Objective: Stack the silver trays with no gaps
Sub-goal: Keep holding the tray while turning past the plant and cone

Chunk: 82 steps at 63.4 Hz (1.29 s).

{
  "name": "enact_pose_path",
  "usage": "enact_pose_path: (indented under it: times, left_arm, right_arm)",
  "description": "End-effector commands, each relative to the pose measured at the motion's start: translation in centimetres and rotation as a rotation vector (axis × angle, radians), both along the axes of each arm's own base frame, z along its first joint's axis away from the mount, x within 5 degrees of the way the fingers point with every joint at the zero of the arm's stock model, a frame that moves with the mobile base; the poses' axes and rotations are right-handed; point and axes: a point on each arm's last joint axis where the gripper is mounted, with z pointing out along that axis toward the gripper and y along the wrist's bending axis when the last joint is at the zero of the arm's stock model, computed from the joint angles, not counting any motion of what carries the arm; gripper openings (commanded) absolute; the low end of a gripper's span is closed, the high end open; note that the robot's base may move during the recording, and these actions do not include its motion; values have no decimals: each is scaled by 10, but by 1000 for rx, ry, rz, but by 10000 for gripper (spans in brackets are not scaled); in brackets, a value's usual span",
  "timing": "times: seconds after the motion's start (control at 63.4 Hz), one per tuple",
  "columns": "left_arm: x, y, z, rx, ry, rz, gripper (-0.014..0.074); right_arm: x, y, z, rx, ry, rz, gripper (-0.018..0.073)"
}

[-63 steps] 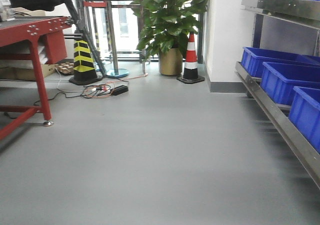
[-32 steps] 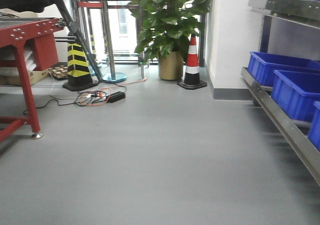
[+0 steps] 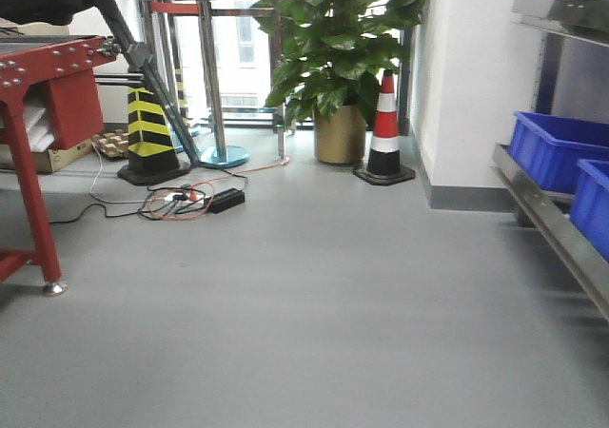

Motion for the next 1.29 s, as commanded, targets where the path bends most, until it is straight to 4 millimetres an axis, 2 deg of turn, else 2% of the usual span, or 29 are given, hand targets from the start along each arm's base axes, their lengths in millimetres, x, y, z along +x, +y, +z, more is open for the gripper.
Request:
enact_pose_path:
  times: [0.0,1.278]
  left_arm:
    - [-15,4,17,-21,-13,-41,-48]
    - [-14,3,17,-23,-15,-42,-48]
  right_arm:
    - [-11,-7,16,-2,-34,20,56]
    - [-11,-7,16,-2,-35,20,56]
